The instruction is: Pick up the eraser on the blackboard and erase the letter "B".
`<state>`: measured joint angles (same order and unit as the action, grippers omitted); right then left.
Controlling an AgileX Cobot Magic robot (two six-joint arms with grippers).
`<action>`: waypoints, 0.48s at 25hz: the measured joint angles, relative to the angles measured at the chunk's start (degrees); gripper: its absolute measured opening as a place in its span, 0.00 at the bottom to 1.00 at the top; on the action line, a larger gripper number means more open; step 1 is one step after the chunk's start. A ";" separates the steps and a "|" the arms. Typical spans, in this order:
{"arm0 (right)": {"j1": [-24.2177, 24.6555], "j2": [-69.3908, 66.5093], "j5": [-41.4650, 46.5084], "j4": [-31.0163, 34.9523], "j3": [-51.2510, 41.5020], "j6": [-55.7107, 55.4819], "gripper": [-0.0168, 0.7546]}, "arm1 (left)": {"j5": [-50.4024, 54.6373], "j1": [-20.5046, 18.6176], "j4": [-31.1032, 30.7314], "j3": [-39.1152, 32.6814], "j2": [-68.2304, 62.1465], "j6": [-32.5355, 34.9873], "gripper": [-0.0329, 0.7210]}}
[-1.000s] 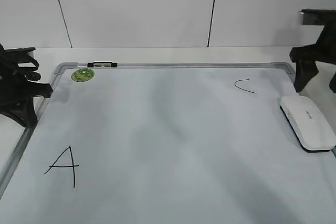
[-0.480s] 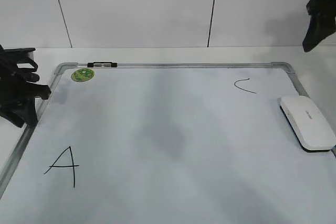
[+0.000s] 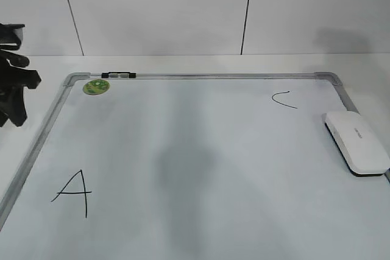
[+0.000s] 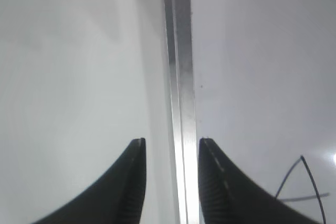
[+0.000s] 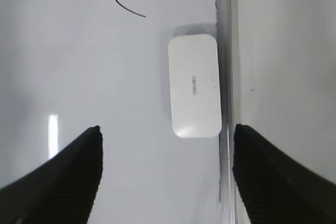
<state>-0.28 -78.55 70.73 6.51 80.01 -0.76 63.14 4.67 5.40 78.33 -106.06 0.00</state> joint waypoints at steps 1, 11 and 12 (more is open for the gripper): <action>0.00 2.25 0.04 0.00 -2.06 0.00 0.79 | 1.66 0.00 -0.12 0.00 1.24 0.00 0.38; 0.00 25.86 1.00 -2.08 -15.58 0.00 0.78 | 6.76 0.00 -0.39 -1.55 19.19 0.31 0.36; 0.00 27.97 1.14 -3.15 -16.38 0.00 0.78 | 6.79 0.00 -0.39 -2.35 21.90 0.31 0.36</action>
<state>-0.28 -50.57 71.87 3.36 63.63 -0.76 69.93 4.67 5.00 75.98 -84.16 0.31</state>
